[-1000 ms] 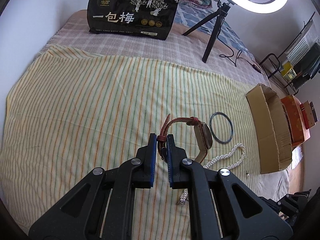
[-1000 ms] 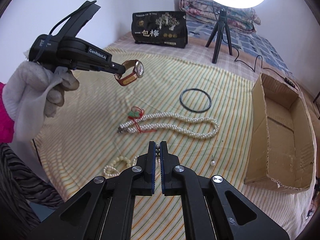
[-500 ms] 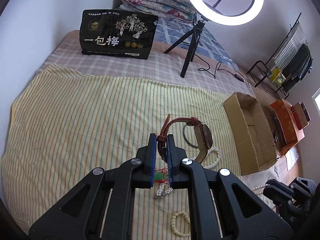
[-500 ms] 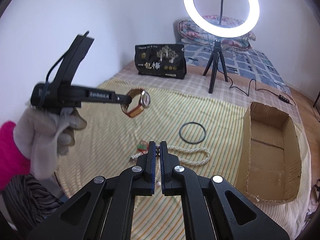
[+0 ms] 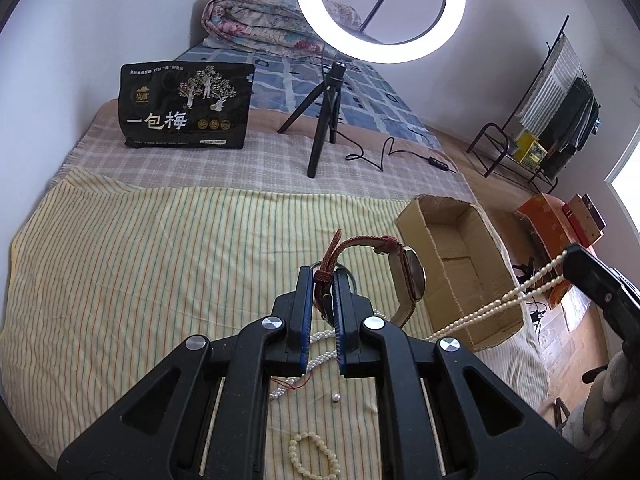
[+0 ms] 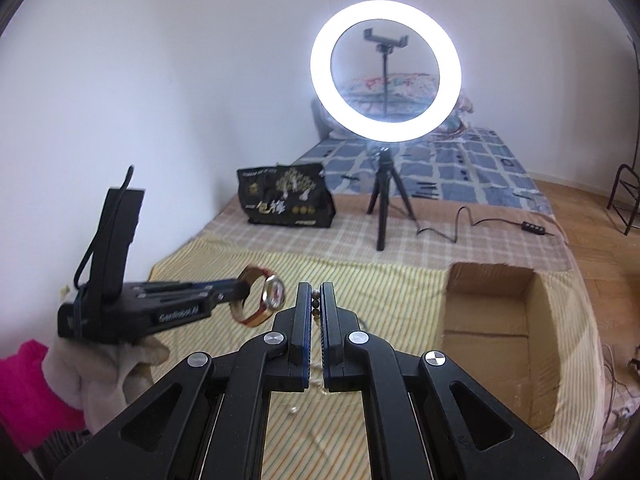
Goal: Organize jewelry
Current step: 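Carry the watch with the left tool while the right tool carries the bracelet to the box, then open the left tool over the box while the right tool releases the bracelet, then move both tools back to the remaining jewelry on the sheet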
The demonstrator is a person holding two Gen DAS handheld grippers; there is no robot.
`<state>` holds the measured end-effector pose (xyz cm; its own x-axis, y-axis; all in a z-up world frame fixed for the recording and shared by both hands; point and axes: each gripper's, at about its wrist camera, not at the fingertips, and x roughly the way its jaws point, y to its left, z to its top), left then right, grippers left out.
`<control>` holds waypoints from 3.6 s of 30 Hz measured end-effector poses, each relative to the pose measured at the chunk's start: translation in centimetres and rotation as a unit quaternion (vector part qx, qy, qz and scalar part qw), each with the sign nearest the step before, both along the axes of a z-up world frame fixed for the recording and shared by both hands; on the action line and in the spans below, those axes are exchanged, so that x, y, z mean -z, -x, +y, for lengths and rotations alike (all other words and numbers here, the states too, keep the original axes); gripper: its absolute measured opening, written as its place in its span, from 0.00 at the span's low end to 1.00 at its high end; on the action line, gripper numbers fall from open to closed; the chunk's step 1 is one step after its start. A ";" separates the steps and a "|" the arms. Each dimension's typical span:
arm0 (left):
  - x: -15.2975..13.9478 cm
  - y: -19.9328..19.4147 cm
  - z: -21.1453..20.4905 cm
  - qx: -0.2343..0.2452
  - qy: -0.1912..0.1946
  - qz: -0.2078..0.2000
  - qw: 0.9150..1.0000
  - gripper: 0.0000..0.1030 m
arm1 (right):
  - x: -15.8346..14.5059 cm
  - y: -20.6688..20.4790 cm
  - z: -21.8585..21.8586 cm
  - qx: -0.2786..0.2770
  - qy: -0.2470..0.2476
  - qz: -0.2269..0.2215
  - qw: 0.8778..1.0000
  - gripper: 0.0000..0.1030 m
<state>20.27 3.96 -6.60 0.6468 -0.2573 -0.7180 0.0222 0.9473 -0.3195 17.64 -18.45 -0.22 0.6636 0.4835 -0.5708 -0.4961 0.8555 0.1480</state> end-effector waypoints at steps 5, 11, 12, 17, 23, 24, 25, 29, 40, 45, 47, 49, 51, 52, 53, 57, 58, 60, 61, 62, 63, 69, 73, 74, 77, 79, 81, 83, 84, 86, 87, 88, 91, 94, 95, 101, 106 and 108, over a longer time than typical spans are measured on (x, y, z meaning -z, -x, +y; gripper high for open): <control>-0.8 -0.4 -2.6 0.020 0.002 -0.011 1.000 0.08 | -1.2 -1.0 -2.9 0.039 -0.008 -0.019 0.999 0.02; -1.2 -1.2 -6.0 0.045 0.006 -0.016 0.999 0.08 | -2.8 -1.7 -7.3 0.094 -0.018 -0.037 0.995 0.02; -1.2 -1.3 -6.6 0.049 0.007 -0.017 0.999 0.07 | -2.9 -1.7 -8.1 0.101 -0.020 -0.037 0.994 0.02; -1.2 -2.2 -9.7 0.068 0.004 -0.019 0.997 0.08 | -2.3 -2.2 -10.6 0.128 -0.013 -0.028 0.991 0.02; 0.0 -3.9 -13.4 0.089 0.007 -0.009 0.996 0.08 | -0.7 -2.8 -13.3 0.150 0.002 -0.007 0.989 0.02; 0.2 -4.2 -14.1 0.091 0.007 -0.007 0.996 0.08 | -0.5 -2.9 -13.8 0.153 0.004 -0.004 0.988 0.02; 0.5 -4.5 -14.6 0.093 0.008 -0.005 0.996 0.07 | -0.3 -3.0 -14.2 0.155 0.005 -0.001 0.988 0.02; 1.6 -5.9 -16.9 0.099 0.003 -0.001 0.995 0.08 | 1.0 -3.5 -15.7 0.164 0.008 0.019 0.986 0.02; 5.3 -9.4 -20.5 0.104 -0.002 0.026 0.994 0.08 | 4.8 -5.2 -18.0 0.176 0.010 0.074 0.982 0.02; 6.4 -10.1 -20.9 0.104 -0.004 0.035 0.994 0.08 | 6.1 -5.8 -18.2 0.174 0.014 0.094 0.980 0.02; 6.4 -10.2 -21.1 0.109 0.000 0.034 0.993 0.08 | 6.3 -5.9 -18.2 0.171 0.018 0.096 0.980 0.03; 6.3 -10.2 -21.2 0.112 0.006 0.030 0.993 0.11 | 6.5 -5.8 -18.2 0.174 0.024 0.098 0.980 0.03; 6.2 -10.1 -21.4 0.112 0.000 0.024 0.993 0.11 | 6.7 -5.8 -18.3 0.176 0.026 0.105 0.978 0.11; 6.1 -10.1 -21.6 0.112 -0.004 0.021 0.993 0.12 | 6.6 -5.9 -18.4 0.179 0.026 0.106 0.978 0.22; 6.0 -10.0 -21.7 0.112 -0.007 0.019 0.993 0.14 | 6.5 -5.8 -18.4 0.183 0.025 0.105 0.977 0.37; 5.6 -9.7 -21.4 0.110 -0.012 0.015 0.994 0.14 | 6.0 -5.4 -18.5 0.188 0.020 0.095 0.977 0.43; 5.5 -9.7 -21.2 0.109 -0.012 0.013 0.994 0.14 | 5.8 -5.4 -18.5 0.189 0.019 0.093 0.977 0.43; 5.0 -9.4 -20.9 0.109 -0.017 0.008 0.994 0.14 | 5.7 -5.3 -18.4 0.189 0.018 0.092 0.977 0.43; 4.8 -9.2 -20.7 0.109 -0.020 0.005 0.994 0.14 | 5.7 -5.3 -18.3 0.189 0.018 0.091 0.978 0.43; 4.6 -9.0 -20.5 0.110 -0.022 0.003 0.994 0.14 | 5.6 -5.2 -18.2 0.188 0.019 0.090 0.978 0.43; 4.4 -8.8 -20.2 0.109 -0.023 0.001 0.994 0.14 | 5.6 -5.2 -18.1 0.188 0.020 0.089 0.978 0.43; 3.0 -7.5 -18.3 0.110 -0.030 -0.012 0.993 0.14 | 5.3 -5.0 -17.1 0.181 0.025 0.082 0.980 0.43; 2.1 -6.5 -16.9 0.105 -0.042 -0.024 0.993 0.14 | 5.1 -4.8 -16.4 0.176 0.033 0.075 0.981 0.43; 1.9 -6.4 -16.5 0.104 -0.044 -0.025 0.993 0.14 | 5.1 -4.7 -16.3 0.175 0.034 0.075 0.981 0.43; 1.4 -5.8 -15.1 0.103 -0.051 -0.032 0.993 0.14 | 5.0 -4.7 -15.8 0.173 0.032 0.073 0.982 0.43; 0.9 -5.2 -14.1 0.101 -0.057 -0.039 0.992 0.14 | 4.8 -4.6 -15.5 0.171 0.032 0.069 0.982 0.43; 0.5 -4.8 -12.9 0.096 -0.058 -0.044 0.993 0.14 | 4.6 -4.5 -15.0 0.166 0.032 0.062 0.984 0.43; 0.1 -4.4 -11.7 0.089 -0.058 -0.046 0.993 0.14 | 4.4 -4.3 -14.5 0.160 0.032 0.056 0.985 0.43; -0.1 -4.2 -11.0 0.086 -0.058 -0.047 0.993 0.17 | 4.4 -4.2 -14.3 0.157 0.032 0.054 0.986 0.43; -0.5 -3.9 -9.8 0.081 -0.060 -0.050 0.994 0.27 | 4.4 -4.2 -13.5 0.150 0.033 0.051 0.987 0.43; -0.7 -3.7 -9.2 0.078 -0.062 -0.051 0.994 0.28 | 4.4 -4.1 -13.1 0.147 0.035 0.051 0.987 0.43; -0.8 -3.5 -8.7 0.075 -0.063 -0.052 0.994 0.28 | 4.4 -4.0 -12.6 0.142 0.038 0.050 0.988 0.43; -1.1 -3.1 -6.9 0.065 -0.063 -0.051 0.995 0.28 | 4.5 -3.8 -11.0 0.127 0.049 0.043 0.990 0.43; -1.3 -2.7 -4.9 0.055 -0.062 -0.048 0.995 0.28 | 4.4 -3.7 -9.8 0.117 0.058 0.037 0.991 0.51; -1.3 -2.6 -4.3 0.052 -0.061 -0.047 0.996 0.28 | 4.5 -3.6 -9.5 0.115 0.058 0.036 0.991 0.61; -1.2 -1.5 -0.2 0.024 -0.056 -0.038 0.997 0.28 | 4.4 -3.4 -7.7 0.095 0.050 0.037 0.994 0.69; -0.4 -0.8 2.4 0.012 -0.057 -0.026 0.998 0.28 | 4.7 -3.5 -6.2 0.078 0.046 0.045 0.995 0.70; 0.0 -0.4 3.1 0.009 -0.061 -0.020 0.998 0.28 | 4.9 -3.4 -5.5 0.070 0.048 0.048 0.995 0.70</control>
<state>20.65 7.08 -6.60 0.6713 -0.1819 -0.7185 0.0508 0.9784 -0.2002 21.06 -24.00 -5.11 0.6613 0.3308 -0.6733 -0.3583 0.9278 0.1039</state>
